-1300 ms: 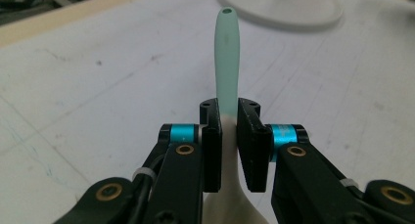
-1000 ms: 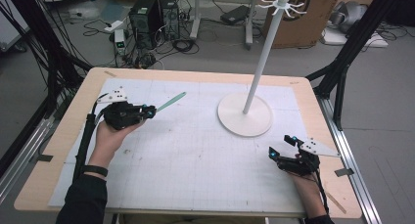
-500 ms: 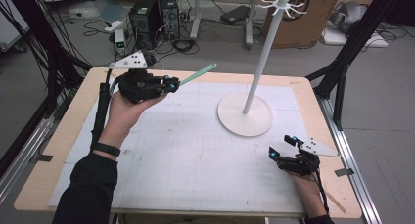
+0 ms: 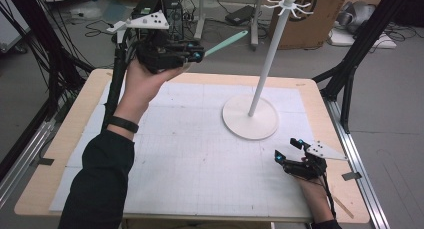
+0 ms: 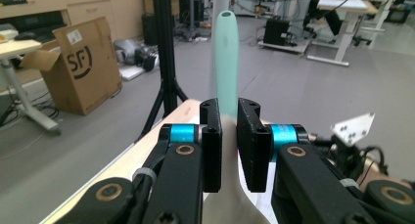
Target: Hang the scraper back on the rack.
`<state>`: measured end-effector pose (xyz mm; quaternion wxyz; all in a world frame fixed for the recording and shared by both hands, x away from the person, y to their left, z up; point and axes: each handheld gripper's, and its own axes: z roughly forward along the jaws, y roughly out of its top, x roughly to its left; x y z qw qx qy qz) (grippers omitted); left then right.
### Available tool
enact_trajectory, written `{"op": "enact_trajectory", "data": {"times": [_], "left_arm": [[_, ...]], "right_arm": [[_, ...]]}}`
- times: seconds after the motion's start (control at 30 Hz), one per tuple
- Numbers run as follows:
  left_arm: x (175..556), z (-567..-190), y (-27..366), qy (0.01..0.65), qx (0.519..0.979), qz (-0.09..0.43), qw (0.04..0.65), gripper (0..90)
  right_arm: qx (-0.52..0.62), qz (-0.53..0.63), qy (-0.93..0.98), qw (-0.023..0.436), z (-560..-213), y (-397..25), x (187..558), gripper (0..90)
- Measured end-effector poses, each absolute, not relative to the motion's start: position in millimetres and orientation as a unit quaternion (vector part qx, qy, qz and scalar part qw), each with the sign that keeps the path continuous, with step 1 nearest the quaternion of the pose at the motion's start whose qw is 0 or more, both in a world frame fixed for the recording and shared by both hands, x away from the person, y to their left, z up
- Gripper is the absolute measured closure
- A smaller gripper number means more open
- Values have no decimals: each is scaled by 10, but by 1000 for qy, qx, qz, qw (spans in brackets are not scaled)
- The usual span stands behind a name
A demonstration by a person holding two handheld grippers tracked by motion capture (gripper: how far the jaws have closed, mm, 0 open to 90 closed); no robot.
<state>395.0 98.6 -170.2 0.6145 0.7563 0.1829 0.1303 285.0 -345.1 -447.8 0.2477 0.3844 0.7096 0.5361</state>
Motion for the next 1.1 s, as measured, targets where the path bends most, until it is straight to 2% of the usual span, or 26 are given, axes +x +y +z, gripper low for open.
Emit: {"op": "enact_trajectory", "data": {"times": [0.4,1.1], "left_arm": [[3943,-1379,640,160,754,139,621,811],[3976,-1313,379,152,757,159,615,811]], "right_arm": [[384,536,710,248,-4478,-3453,2851,187],[383,536,710,248,-4480,-3450,2849,187]]}}
